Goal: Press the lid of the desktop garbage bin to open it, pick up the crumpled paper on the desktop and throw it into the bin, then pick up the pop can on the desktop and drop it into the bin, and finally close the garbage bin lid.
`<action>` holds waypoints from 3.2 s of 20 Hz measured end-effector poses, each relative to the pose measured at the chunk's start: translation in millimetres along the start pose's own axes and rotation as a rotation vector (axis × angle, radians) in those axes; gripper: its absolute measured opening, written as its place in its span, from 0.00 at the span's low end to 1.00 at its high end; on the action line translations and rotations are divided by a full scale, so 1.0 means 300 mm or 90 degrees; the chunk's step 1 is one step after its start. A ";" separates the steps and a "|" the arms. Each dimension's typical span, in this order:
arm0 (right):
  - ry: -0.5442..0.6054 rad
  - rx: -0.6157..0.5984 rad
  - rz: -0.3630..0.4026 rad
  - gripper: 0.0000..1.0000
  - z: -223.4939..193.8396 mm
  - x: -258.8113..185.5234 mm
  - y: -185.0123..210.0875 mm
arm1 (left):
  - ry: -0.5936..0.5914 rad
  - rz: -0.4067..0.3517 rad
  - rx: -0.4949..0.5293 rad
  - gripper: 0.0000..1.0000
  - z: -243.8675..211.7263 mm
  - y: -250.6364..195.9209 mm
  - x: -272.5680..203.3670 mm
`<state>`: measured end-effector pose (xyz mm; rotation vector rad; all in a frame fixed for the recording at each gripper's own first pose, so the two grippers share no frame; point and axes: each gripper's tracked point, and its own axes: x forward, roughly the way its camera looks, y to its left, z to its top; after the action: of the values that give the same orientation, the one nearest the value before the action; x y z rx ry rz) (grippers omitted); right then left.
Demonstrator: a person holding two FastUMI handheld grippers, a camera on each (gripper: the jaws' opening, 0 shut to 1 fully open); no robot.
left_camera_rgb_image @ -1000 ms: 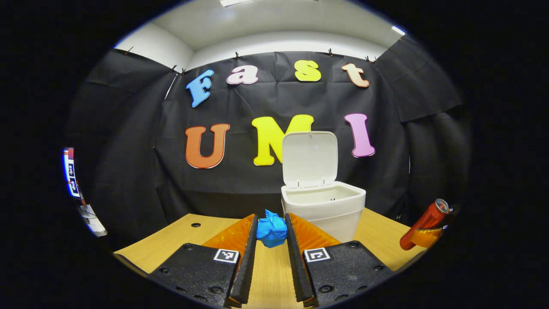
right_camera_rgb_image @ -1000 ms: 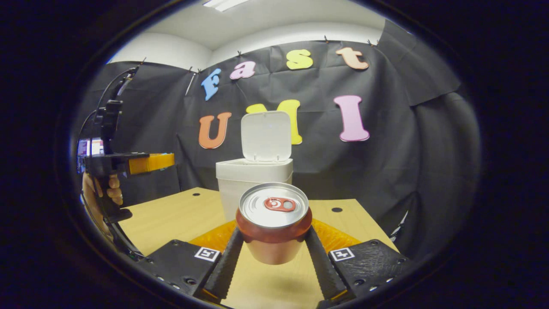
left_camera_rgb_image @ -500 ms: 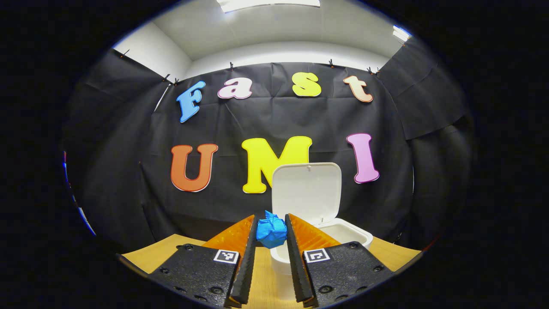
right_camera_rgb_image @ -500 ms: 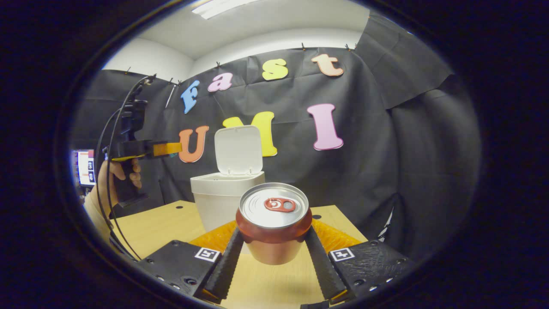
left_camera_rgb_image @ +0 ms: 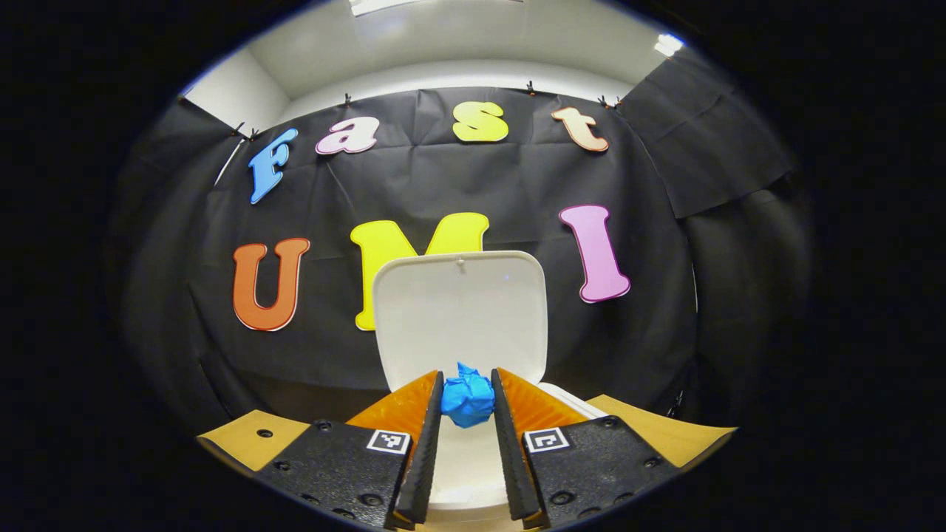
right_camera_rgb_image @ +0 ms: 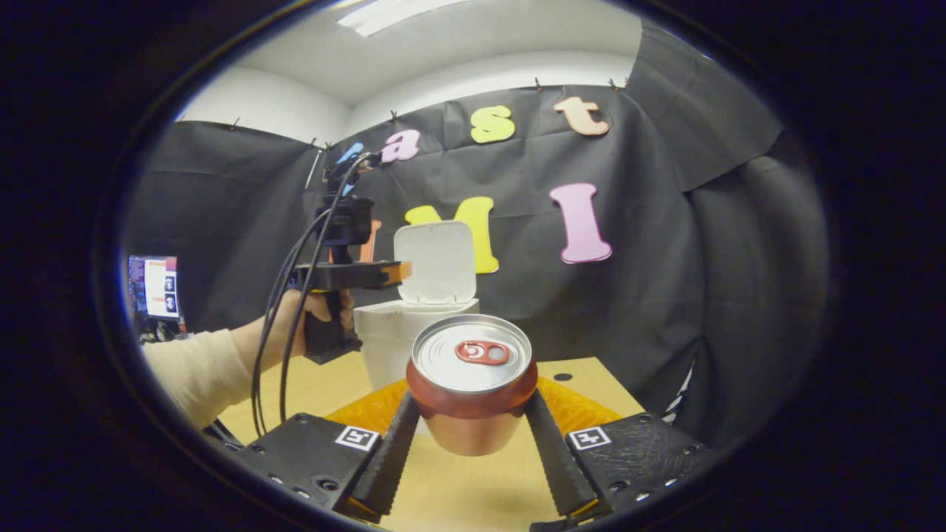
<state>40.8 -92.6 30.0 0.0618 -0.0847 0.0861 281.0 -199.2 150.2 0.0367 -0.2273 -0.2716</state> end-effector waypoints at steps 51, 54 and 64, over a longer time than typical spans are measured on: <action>-0.007 -0.116 -0.071 0.77 0.236 0.015 0.183 | 0.072 0.094 -0.038 0.98 -0.213 0.197 -0.966; -0.010 -0.115 -0.070 0.77 0.336 0.100 0.217 | 0.078 0.093 -0.040 0.98 -0.236 0.221 -0.973; 0.026 -0.080 -0.033 0.77 0.552 0.491 0.396 | 0.107 0.086 -0.065 0.99 -0.305 0.288 -0.988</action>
<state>163.0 27.2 214.4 -0.0640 -0.0479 0.0298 46.2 -35.5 2.4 -0.0564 -0.0480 -0.1442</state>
